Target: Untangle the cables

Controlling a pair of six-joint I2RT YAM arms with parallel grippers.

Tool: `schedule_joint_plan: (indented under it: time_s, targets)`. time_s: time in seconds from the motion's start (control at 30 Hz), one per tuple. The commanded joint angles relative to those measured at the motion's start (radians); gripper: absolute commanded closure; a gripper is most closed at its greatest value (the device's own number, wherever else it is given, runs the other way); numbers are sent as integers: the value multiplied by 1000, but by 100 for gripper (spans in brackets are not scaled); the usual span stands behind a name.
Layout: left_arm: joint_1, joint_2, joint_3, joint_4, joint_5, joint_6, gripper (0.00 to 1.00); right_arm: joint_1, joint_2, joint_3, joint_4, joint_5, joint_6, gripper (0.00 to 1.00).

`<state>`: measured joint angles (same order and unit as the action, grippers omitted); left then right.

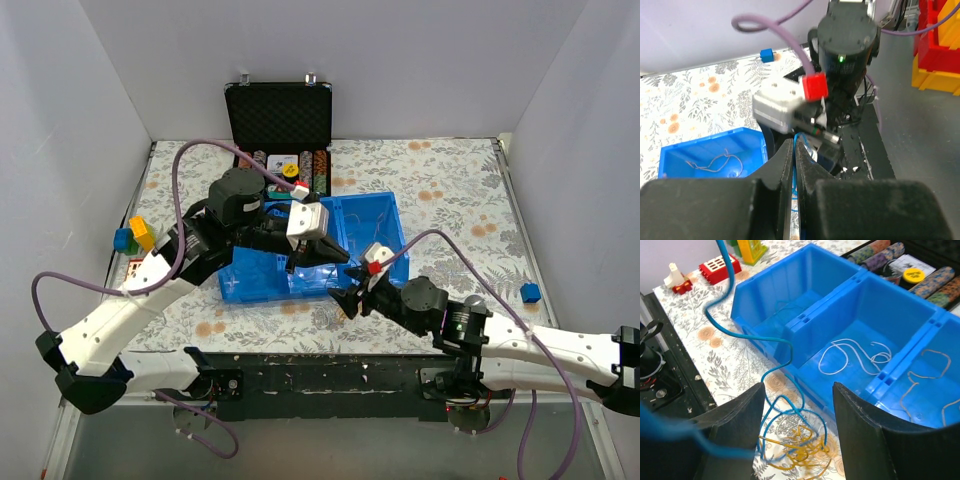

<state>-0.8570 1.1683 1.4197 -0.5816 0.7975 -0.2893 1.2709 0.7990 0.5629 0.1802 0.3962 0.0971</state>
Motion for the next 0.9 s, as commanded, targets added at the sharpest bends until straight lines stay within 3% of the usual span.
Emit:
schedule_joint_plan:
  time_s: [0.0, 0.37, 0.53, 0.67, 0.87]
  targets:
    - [-2, 4, 106, -4, 48, -66, 100, 4, 55, 17, 110, -66, 13, 37]
    - [-1, 139, 582, 29, -47, -145, 100, 4, 151, -155, 156, -115, 114, 43]
    - [-1, 156, 670, 74, -125, -116, 100, 2, 147, -239, 165, -119, 159, 42]
    - [1, 122, 624, 101, -265, -47, 100, 4, 123, -261, 128, -120, 171, 42]
    - [32, -30, 303, 215, -530, 1, 100, 2, 42, -261, 64, -108, 177, 42]
